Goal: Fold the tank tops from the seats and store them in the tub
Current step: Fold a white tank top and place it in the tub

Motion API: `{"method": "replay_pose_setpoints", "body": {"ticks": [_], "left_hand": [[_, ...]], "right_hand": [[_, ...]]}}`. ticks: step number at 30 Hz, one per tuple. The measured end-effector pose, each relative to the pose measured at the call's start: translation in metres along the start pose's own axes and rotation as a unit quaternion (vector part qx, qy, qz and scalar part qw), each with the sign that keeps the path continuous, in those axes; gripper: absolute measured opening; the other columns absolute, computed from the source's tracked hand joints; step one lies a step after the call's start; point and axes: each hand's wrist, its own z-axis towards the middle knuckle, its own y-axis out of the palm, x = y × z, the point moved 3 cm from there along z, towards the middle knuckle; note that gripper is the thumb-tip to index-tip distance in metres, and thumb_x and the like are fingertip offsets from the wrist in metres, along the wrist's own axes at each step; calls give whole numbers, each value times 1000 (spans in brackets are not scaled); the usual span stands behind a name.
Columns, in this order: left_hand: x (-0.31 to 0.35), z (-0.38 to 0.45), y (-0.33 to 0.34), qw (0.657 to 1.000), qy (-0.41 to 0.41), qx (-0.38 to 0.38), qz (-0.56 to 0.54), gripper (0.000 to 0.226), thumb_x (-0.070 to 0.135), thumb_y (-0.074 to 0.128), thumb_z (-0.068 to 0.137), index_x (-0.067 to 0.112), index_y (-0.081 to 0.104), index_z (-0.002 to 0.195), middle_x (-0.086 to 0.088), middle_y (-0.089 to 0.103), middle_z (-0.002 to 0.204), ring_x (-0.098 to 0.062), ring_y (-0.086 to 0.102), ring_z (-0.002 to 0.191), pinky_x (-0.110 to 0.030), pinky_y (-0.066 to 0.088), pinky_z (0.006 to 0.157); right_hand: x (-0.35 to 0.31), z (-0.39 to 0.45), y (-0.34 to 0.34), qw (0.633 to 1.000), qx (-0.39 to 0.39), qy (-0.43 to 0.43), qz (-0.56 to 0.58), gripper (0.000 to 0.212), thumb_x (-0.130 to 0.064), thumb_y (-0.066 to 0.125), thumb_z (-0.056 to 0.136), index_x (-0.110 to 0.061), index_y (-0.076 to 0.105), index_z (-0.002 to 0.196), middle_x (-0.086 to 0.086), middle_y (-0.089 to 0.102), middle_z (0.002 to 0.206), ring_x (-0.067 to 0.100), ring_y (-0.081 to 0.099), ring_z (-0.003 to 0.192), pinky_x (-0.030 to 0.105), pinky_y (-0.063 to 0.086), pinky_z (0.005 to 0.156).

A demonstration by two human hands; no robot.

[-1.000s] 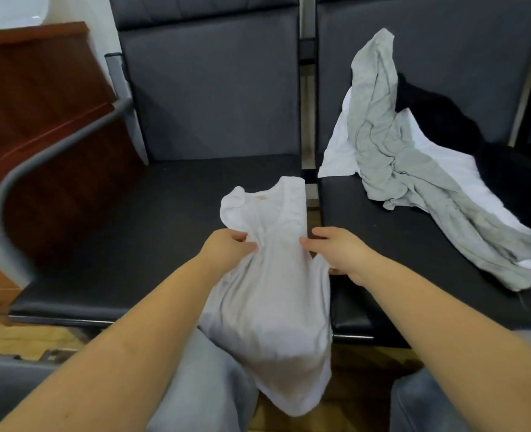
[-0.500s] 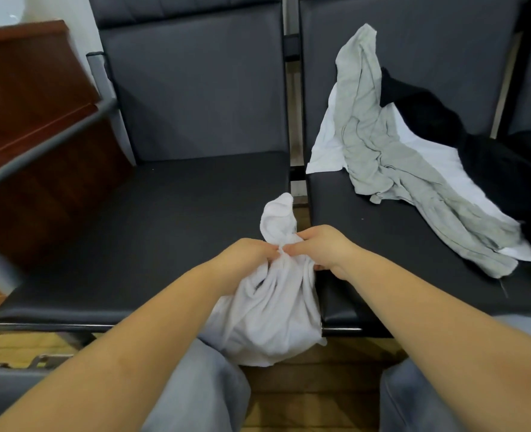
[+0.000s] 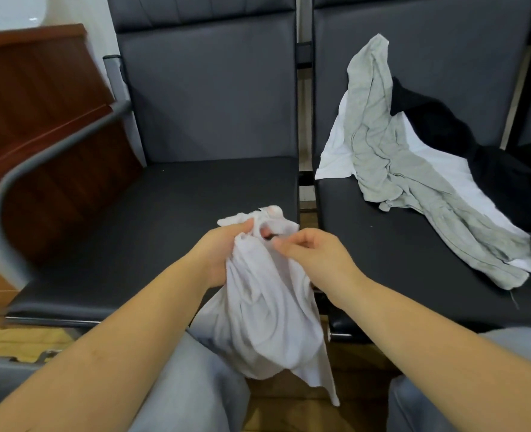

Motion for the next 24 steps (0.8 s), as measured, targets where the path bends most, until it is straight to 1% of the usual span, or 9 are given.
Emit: {"method": "replay_pose_setpoints", "body": {"ticks": [2, 5, 9, 11, 13, 15, 17, 21, 24], "left_hand": [[5, -3, -3, 999, 21, -11, -34, 29, 31, 50, 98, 10, 64, 113, -14, 71, 105, -26, 67, 93, -38, 52, 76], [7, -11, -2, 998, 24, -26, -45, 23, 30, 53, 96, 12, 66, 101, -12, 73, 83, -26, 66, 81, -40, 52, 74], [4, -17, 4, 996, -4, -92, -16, 28, 30, 56, 89, 8, 67, 103, -17, 72, 95, -30, 66, 90, -44, 51, 88], [-1, -20, 8, 991, -22, -129, 33, 32, 28, 60, 79, 7, 67, 102, -14, 73, 92, -26, 69, 84, -39, 54, 84], [-6, -23, 15, 980, -43, -169, 92, 32, 25, 62, 76, 9, 66, 104, -11, 74, 92, -23, 71, 82, -35, 58, 74], [-11, -25, 19, 973, -55, -185, 127, 37, 23, 63, 75, 10, 65, 110, -10, 74, 98, -21, 72, 85, -32, 59, 73], [-12, -23, 20, 971, -60, -186, 134, 45, 24, 64, 76, 9, 63, 118, -12, 72, 106, -24, 70, 94, -35, 56, 83], [-8, -16, 9, 982, -53, -120, 133, 46, 41, 65, 80, 8, 69, 111, -14, 71, 110, -27, 66, 101, -42, 48, 100], [-1, -7, -8, 935, 32, 25, 351, 55, 63, 53, 86, 13, 71, 98, -3, 70, 98, -19, 64, 97, -39, 47, 99]], "right_hand": [[5, 4, -7, 997, 26, 71, 3, 38, -50, 65, 85, -13, 70, 95, -4, 67, 95, 7, 58, 84, 20, 41, 64], [16, 7, -2, 980, -50, 184, 57, 69, -74, 55, 75, -15, 69, 110, -1, 69, 109, 20, 61, 104, 36, 48, 91], [14, 9, 14, 961, -118, 142, 204, 91, -77, 61, 50, -13, 68, 114, 8, 71, 111, 24, 66, 107, 39, 50, 97], [12, 10, 15, 949, -134, 146, 245, 98, -74, 69, 43, -12, 65, 119, 11, 69, 116, 26, 65, 110, 40, 47, 101], [11, 8, 12, 953, -144, 150, 221, 91, -67, 75, 45, -13, 66, 117, 10, 69, 115, 26, 65, 110, 41, 46, 102], [12, 7, 8, 970, -118, 136, 161, 56, -52, 77, 63, -17, 69, 106, 8, 70, 107, 22, 66, 102, 39, 50, 96], [11, 6, 3, 976, -68, 125, 163, 19, -32, 70, 83, -19, 67, 96, 5, 70, 96, 18, 67, 90, 33, 53, 84], [9, 15, -10, 947, 7, 146, 286, 18, -27, 62, 92, -10, 64, 93, 8, 69, 83, 17, 67, 70, 27, 53, 62], [9, 28, -35, 923, 68, 141, 352, 19, -28, 58, 95, -9, 58, 100, 9, 64, 86, 16, 65, 63, 31, 53, 75]]}}
